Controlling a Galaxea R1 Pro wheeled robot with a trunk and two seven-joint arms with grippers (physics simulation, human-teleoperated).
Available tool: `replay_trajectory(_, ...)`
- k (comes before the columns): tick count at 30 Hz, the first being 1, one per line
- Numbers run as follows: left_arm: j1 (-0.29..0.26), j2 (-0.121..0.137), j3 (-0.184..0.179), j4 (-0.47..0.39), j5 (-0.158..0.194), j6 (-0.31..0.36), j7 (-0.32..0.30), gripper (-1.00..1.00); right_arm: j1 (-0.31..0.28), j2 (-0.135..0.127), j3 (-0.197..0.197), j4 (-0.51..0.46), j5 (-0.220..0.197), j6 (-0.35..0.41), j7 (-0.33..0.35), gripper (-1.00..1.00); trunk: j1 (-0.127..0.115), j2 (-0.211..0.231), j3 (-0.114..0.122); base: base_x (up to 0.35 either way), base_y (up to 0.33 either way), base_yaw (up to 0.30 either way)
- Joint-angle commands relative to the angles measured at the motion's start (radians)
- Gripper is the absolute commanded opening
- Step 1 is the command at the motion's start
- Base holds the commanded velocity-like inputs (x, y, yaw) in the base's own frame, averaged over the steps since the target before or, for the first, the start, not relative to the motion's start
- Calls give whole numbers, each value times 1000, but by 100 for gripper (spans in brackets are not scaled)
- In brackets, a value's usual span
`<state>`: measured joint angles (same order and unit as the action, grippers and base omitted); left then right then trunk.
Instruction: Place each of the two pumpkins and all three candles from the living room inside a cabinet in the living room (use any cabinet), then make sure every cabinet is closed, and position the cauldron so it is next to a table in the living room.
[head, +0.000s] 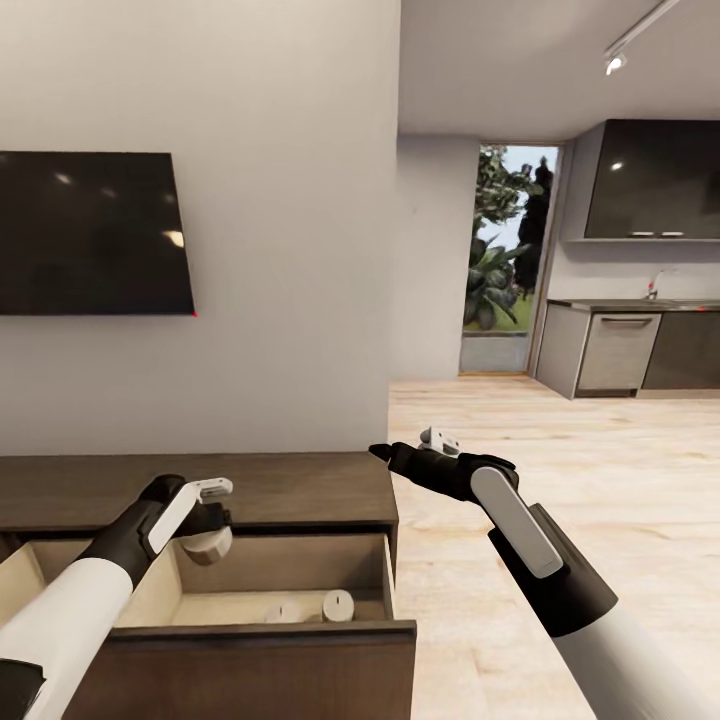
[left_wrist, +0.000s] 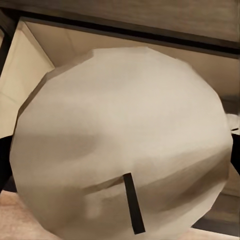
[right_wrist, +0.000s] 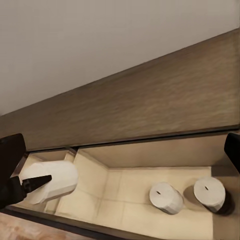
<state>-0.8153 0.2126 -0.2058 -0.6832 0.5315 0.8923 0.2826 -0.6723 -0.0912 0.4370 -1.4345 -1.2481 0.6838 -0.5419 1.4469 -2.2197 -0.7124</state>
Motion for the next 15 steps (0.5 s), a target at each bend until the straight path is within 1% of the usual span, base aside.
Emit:
replay_trajectory(1,0,1,-6,-2,10,2,9,-100,-1,-1,2,-1,-10,-1,-10,100,0,-1,-1,27,0,0)
replay_trajectory(4,-1,2,-6,-5,11,2,9,-100,-1,-1,2,-1,-9,-1,-10,100,0,-1,-1,14,0,0)
replay_trajectory(15,-1,2,-6,-2,12,2,10,-100,-1,-1,3,0,-2,-1,-12,100,42,-78,-36,2,0,0)
